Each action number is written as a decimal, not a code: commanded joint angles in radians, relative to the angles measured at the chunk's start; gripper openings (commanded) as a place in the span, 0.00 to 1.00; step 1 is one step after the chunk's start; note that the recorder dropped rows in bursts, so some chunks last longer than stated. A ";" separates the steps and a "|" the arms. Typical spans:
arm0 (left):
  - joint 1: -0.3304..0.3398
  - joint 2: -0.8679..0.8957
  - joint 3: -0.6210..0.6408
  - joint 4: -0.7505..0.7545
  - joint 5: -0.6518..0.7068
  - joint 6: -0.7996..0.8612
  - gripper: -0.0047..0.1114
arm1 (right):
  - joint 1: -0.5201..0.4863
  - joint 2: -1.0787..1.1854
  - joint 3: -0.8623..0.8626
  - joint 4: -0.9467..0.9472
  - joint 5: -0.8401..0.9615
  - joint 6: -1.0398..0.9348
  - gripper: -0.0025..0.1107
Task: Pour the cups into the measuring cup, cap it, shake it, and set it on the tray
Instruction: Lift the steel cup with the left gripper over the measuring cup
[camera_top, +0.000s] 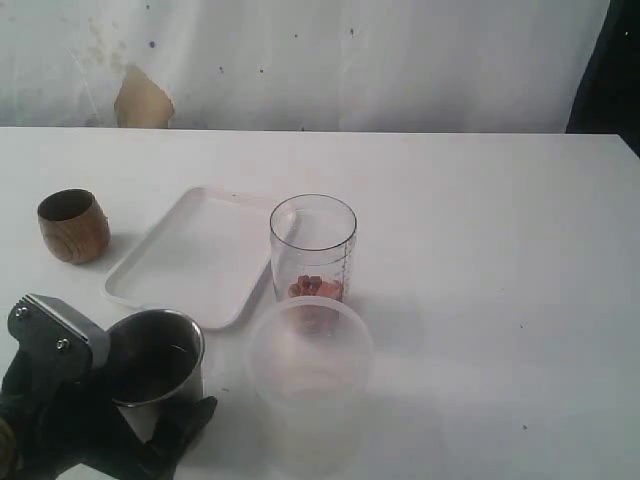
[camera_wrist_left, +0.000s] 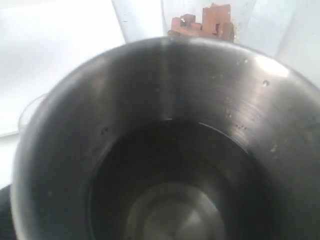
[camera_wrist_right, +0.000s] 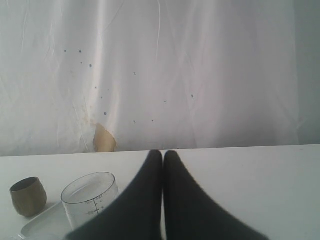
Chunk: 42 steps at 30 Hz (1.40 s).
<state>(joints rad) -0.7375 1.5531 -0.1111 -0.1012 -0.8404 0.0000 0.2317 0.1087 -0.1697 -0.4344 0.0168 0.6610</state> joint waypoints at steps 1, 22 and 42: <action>-0.003 0.014 -0.008 -0.049 -0.036 0.000 0.94 | -0.006 -0.006 0.002 -0.009 -0.010 0.004 0.02; -0.003 -0.109 -0.008 -0.173 -0.094 0.027 0.04 | -0.006 -0.006 0.002 -0.009 -0.010 0.004 0.02; -0.003 -0.237 -0.557 -0.873 0.415 0.991 0.04 | -0.006 -0.006 0.002 -0.009 -0.010 0.004 0.02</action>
<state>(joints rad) -0.7375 1.3320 -0.6111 -0.7899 -0.3898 0.7642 0.2317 0.1087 -0.1697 -0.4344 0.0168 0.6610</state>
